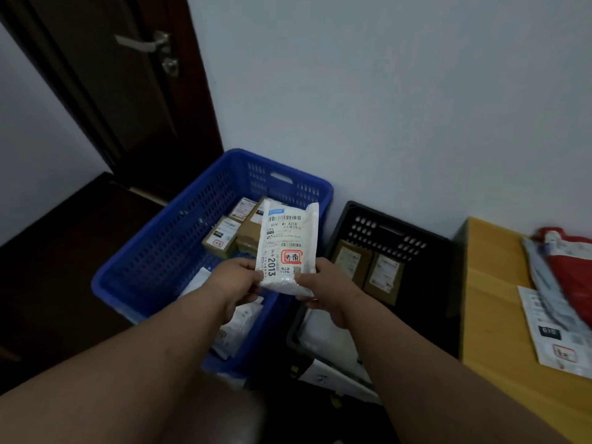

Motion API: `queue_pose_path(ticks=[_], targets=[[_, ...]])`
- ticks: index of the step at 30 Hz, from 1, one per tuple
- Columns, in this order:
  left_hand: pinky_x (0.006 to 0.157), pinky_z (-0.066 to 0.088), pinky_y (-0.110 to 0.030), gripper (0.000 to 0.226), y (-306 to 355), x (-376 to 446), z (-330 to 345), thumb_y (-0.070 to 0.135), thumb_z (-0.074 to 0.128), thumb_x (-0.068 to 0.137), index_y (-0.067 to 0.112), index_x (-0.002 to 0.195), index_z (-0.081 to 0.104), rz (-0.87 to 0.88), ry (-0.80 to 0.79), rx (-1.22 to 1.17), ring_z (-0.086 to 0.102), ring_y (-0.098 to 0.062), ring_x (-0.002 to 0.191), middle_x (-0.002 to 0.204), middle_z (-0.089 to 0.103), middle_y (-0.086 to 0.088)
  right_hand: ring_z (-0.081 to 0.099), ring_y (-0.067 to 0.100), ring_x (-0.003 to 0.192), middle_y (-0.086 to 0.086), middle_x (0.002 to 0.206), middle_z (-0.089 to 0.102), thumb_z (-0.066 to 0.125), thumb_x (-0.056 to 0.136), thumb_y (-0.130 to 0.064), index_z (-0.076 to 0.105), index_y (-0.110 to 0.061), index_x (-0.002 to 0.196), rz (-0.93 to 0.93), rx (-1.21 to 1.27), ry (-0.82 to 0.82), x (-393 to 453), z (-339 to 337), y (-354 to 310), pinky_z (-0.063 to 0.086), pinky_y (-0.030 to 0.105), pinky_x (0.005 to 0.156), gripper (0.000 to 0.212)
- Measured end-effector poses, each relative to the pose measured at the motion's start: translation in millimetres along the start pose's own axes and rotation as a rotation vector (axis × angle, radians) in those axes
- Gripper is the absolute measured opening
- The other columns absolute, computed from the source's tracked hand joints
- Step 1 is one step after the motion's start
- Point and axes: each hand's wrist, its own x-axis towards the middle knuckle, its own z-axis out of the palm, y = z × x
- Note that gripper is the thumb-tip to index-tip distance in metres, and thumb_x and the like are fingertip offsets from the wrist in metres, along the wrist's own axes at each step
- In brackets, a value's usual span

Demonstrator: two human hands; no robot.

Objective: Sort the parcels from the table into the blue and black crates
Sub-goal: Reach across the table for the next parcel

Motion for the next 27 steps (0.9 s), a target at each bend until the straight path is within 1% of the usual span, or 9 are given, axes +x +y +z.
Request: queue_pose_path(ticks=[5, 10, 13, 16, 18, 20, 22, 24, 27], targets=[[0.064, 0.051, -0.029, 0.011, -8.5, 22.0, -12.3, 0.003, 0.057, 0.094, 0.012, 0.097, 0.063, -0.053, -0.010, 0.016, 0.059, -0.017, 0.069, 0.092, 0.071, -0.008, 0.063, 0.019, 0.087, 0.006, 0.120, 0.062, 0.060, 0.094, -0.018, 0.050, -0.018, 0.126, 0.004, -0.017, 0.053, 18.5, 11.3, -0.7, 0.050, 0.027, 0.065, 0.034], [0.070, 0.050, -0.031, 0.018, -5.4, 52.1, -24.8, 0.008, 0.060, 0.093, 0.013, 0.110, 0.061, -0.117, 0.012, 0.058, 0.061, -0.019, 0.077, 0.104, 0.069, -0.011, 0.061, 0.019, 0.090, 0.007, 0.122, 0.061, 0.060, 0.094, -0.018, 0.050, -0.015, 0.125, 0.054, -0.028, 0.103, 52.6, 6.2, -3.9, 0.043, 0.019, 0.051, 0.032], [0.072, 0.050, -0.031, 0.018, 5.4, 75.9, -39.5, 0.008, 0.058, 0.094, 0.014, 0.111, 0.061, -0.127, 0.055, 0.102, 0.062, -0.018, 0.081, 0.108, 0.067, -0.010, 0.060, 0.020, 0.094, 0.007, 0.123, 0.060, 0.060, 0.095, -0.020, 0.050, -0.013, 0.126, 0.049, -0.048, 0.129, 82.5, 5.5, -18.9, 0.041, 0.015, 0.047, 0.033], [0.069, 0.050, -0.029, 0.016, 15.7, 101.9, -55.8, 0.010, 0.059, 0.094, 0.015, 0.109, 0.061, -0.112, 0.104, 0.138, 0.063, -0.018, 0.084, 0.103, 0.067, -0.007, 0.060, 0.022, 0.100, 0.007, 0.127, 0.058, 0.060, 0.095, -0.019, 0.047, -0.012, 0.131, 0.035, -0.083, 0.117, 113.1, 15.2, -31.3, 0.044, 0.018, 0.054, 0.040], [0.068, 0.050, -0.028, 0.014, 18.1, 118.3, -65.9, 0.011, 0.060, 0.094, 0.016, 0.106, 0.062, -0.104, 0.124, 0.150, 0.062, -0.017, 0.083, 0.098, 0.066, -0.006, 0.059, 0.024, 0.105, 0.009, 0.130, 0.057, 0.061, 0.093, -0.018, 0.044, -0.011, 0.136, 0.034, -0.125, 0.105, 134.7, 25.7, -34.8, 0.049, 0.025, 0.069, 0.046], [0.066, 0.049, -0.028, 0.014, 14.6, 133.8, -75.5, 0.012, 0.060, 0.094, 0.016, 0.107, 0.062, -0.116, 0.131, 0.166, 0.062, -0.018, 0.084, 0.101, 0.066, -0.007, 0.057, 0.023, 0.109, 0.010, 0.131, 0.056, 0.061, 0.093, -0.016, 0.044, -0.010, 0.136, 0.034, -0.189, 0.087, 154.3, 38.5, -34.3, 0.050, 0.031, 0.084, 0.047], [0.066, 0.048, -0.028, 0.016, 7.0, 147.1, -84.8, 0.013, 0.059, 0.093, 0.015, 0.109, 0.061, -0.149, 0.131, 0.189, 0.063, -0.017, 0.086, 0.104, 0.066, -0.008, 0.057, 0.025, 0.112, 0.011, 0.131, 0.057, 0.062, 0.092, -0.017, 0.043, -0.010, 0.134, 0.047, -0.251, 0.070, 170.1, 52.1, -31.6, 0.049, 0.038, 0.095, 0.047], [0.063, 0.048, -0.027, 0.018, -1.2, 160.3, -93.6, 0.014, 0.060, 0.093, 0.015, 0.111, 0.061, -0.181, 0.122, 0.221, 0.063, -0.016, 0.083, 0.104, 0.066, -0.008, 0.058, 0.027, 0.111, 0.012, 0.127, 0.058, 0.064, 0.091, -0.019, 0.041, -0.010, 0.129, 0.075, -0.300, 0.058, 183.6, 65.4, -27.1, 0.050, 0.043, 0.097, 0.046], [0.061, 0.047, -0.027, 0.018, -9.9, 186.2, -107.2, 0.017, 0.059, 0.094, 0.015, 0.111, 0.060, -0.214, 0.076, 0.296, 0.062, -0.015, 0.082, 0.102, 0.064, -0.007, 0.058, 0.028, 0.109, 0.013, 0.125, 0.058, 0.065, 0.089, -0.023, 0.040, -0.010, 0.123, 0.121, -0.371, 0.039, 204.8, 83.7, -20.7, 0.052, 0.043, 0.092, 0.044]])
